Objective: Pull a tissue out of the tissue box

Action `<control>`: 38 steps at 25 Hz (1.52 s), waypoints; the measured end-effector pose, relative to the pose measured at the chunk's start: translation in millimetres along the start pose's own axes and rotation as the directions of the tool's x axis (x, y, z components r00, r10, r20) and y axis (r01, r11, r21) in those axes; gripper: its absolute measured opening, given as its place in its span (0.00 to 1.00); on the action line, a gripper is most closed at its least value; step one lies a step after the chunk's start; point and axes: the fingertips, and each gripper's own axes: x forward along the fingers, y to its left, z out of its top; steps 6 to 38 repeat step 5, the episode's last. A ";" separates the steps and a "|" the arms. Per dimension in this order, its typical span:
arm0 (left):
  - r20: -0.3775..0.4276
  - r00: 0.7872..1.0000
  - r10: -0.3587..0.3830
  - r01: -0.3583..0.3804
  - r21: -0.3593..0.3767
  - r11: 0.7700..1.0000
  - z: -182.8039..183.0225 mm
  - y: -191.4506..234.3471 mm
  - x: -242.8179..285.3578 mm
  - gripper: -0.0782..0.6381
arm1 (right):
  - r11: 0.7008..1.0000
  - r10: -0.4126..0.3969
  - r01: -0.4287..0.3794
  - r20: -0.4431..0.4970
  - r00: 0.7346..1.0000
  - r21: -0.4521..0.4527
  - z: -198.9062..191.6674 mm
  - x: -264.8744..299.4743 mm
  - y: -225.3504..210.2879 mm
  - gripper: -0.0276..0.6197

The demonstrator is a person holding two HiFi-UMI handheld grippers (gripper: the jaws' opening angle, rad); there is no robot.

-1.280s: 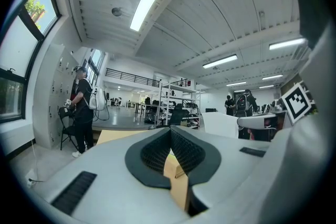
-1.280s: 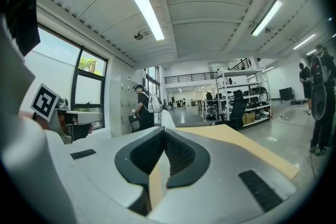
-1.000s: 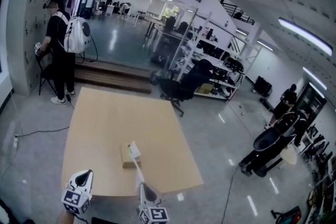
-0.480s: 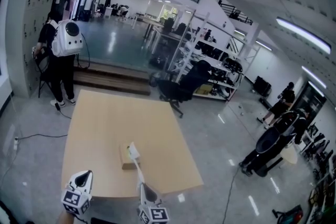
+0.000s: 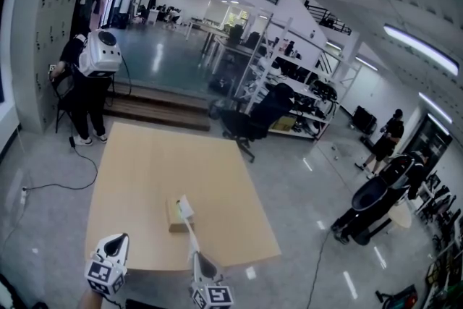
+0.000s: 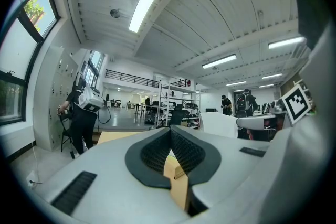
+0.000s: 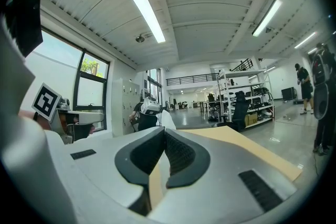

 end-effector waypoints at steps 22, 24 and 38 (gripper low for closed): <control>0.000 1.000 0.007 -0.007 0.000 1.000 -0.4 -5.2 1.6 0.12 | 1.000 0.007 -0.007 0.002 1.000 -0.009 0.0 -1.6 -5.4 0.04; 0.000 1.000 0.007 -0.007 0.000 1.000 -0.4 -5.2 1.6 0.12 | 1.000 0.007 -0.007 0.002 1.000 -0.009 0.0 -1.6 -5.4 0.04; 0.000 1.000 0.007 -0.007 0.000 1.000 -0.4 -5.2 1.6 0.12 | 1.000 0.007 -0.007 0.002 1.000 -0.009 0.0 -1.6 -5.4 0.04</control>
